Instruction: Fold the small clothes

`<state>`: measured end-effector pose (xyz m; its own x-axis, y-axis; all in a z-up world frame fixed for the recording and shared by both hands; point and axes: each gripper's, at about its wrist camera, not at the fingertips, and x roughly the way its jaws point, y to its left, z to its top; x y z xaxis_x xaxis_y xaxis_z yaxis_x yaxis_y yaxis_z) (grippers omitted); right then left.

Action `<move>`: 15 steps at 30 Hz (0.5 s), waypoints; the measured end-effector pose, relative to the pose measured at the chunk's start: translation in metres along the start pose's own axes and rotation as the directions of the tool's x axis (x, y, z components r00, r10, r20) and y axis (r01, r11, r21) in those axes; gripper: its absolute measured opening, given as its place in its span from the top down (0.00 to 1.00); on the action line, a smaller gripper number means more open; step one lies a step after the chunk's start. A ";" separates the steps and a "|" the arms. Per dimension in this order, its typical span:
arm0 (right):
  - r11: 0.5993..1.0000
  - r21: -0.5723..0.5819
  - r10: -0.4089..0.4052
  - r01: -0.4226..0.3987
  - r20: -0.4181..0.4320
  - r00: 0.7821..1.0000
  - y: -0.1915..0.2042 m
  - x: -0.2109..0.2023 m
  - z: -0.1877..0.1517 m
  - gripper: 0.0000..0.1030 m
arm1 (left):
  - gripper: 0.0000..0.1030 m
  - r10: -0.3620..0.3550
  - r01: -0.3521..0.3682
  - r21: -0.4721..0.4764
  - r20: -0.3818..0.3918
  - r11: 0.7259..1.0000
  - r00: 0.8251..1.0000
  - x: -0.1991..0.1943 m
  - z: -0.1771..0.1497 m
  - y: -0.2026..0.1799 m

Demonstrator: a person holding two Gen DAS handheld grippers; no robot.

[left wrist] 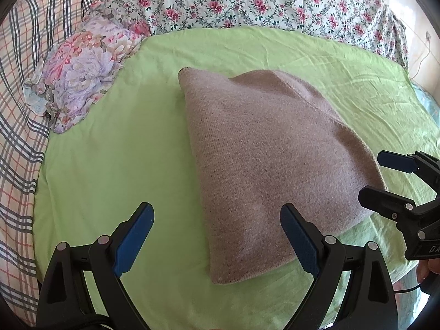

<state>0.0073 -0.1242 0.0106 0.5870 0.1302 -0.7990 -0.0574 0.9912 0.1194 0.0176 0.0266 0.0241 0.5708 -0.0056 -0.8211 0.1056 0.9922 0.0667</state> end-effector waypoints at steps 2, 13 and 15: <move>1.000 0.003 -0.002 0.002 0.002 1.000 0.000 0.000 -0.001 0.17 | 0.09 0.003 -0.003 0.001 0.001 1.000 1.000 0.000 0.000 0.000; 1.000 0.006 -0.005 0.005 0.010 1.000 0.001 -0.003 0.001 0.17 | 0.09 0.011 -0.011 -0.001 0.010 1.000 1.000 -0.002 0.002 -0.002; 1.000 0.010 -0.008 0.008 0.010 1.000 0.000 -0.003 0.001 0.17 | 0.09 0.009 -0.009 -0.002 0.010 1.000 1.000 -0.002 0.003 -0.003</move>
<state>0.0061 -0.1242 0.0136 0.5956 0.1220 -0.7940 -0.0447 0.9919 0.1189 0.0180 0.0230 0.0274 0.5798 0.0023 -0.8147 0.0987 0.9924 0.0731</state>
